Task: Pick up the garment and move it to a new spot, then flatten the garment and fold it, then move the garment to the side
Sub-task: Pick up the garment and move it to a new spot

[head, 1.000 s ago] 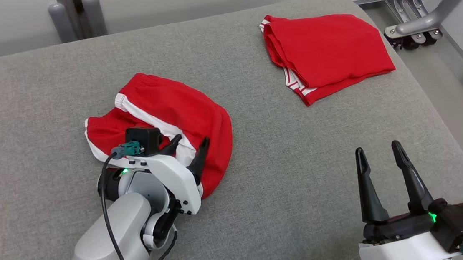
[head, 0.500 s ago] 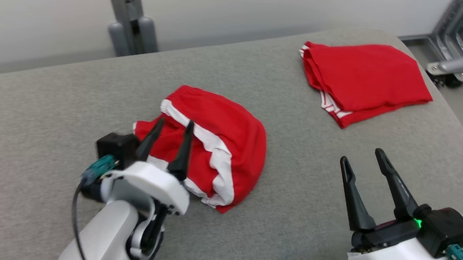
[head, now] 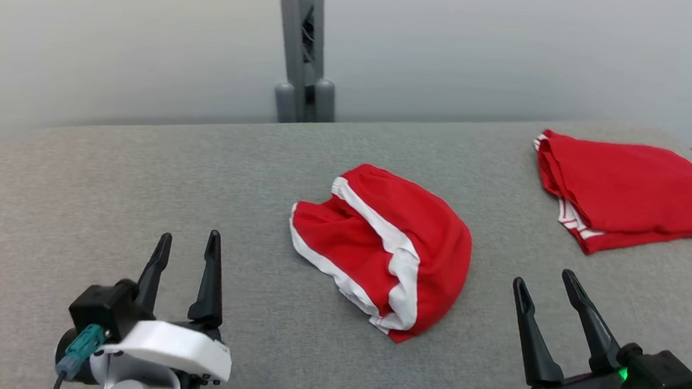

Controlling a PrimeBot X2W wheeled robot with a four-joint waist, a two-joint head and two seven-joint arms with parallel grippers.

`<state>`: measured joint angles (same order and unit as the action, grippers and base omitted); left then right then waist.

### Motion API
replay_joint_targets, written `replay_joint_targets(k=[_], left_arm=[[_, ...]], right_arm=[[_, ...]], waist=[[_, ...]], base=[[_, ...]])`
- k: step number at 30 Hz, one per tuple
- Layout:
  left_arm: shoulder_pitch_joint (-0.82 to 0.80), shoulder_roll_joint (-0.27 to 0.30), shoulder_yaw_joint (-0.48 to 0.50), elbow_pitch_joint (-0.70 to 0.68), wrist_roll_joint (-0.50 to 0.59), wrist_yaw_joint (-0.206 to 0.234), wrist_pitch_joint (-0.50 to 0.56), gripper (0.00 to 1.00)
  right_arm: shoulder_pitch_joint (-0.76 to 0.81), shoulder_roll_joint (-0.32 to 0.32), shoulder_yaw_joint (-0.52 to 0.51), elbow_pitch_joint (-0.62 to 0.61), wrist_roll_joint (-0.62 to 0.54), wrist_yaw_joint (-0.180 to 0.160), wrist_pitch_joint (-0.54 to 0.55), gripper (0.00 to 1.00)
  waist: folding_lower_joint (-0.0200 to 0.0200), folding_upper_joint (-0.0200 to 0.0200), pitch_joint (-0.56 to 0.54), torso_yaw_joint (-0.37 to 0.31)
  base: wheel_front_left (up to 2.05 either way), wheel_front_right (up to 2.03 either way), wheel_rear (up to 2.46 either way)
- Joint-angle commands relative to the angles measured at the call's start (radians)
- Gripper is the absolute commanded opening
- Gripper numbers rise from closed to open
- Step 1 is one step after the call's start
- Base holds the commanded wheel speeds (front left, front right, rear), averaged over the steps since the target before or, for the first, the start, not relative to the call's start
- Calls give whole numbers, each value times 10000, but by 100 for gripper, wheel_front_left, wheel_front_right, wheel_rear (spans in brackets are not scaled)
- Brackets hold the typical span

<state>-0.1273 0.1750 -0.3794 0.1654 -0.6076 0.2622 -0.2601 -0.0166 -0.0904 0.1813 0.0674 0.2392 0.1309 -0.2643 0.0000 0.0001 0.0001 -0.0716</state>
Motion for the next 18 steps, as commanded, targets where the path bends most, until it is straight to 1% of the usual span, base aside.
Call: replay_joint_targets(k=[1,6,10,13,15,16,17,18], left_arm=[[175,97,127,-188,196,45,-51,100],[910,374,504,-872,1241,88,-51,100],[1474,555,715,-1245,2218,215,-55,100],[1935,411,951,-1489,2765,278,-55,100],[2059,349,1068,-1549,2888,228,-55,100],[2330,151,1267,-1622,3076,92,-57,100],[2330,151,1267,-1622,3076,92,-57,100],[2450,31,1370,-1657,3159,17,-55,100]], right_arm=[[123,-5,-57,20,21,-1,2,100],[420,1,-254,27,-72,-3,2,100],[653,20,-368,35,-104,-1,2,100],[807,33,-436,127,-133,-3,2,100],[860,41,-462,155,-155,-3,2,100],[985,59,-503,229,-181,-3,2,100],[985,59,-503,229,-181,-3,2,100],[1048,72,-506,262,-176,-3,2,100]], waist=[[0,-1,-328,425],[0,-1,-602,817],[0,-1,-741,1007],[0,-1,-798,1088],[0,-1,-813,1111],[0,-1,-847,1142],[0,-1,-847,1142],[0,-1,-864,1155]], base=[[0,0,0],[0,0,0],[0,0,0],[0,0,0],[0,0,0],[0,0,0],[0,0,0],[0,0,0]])
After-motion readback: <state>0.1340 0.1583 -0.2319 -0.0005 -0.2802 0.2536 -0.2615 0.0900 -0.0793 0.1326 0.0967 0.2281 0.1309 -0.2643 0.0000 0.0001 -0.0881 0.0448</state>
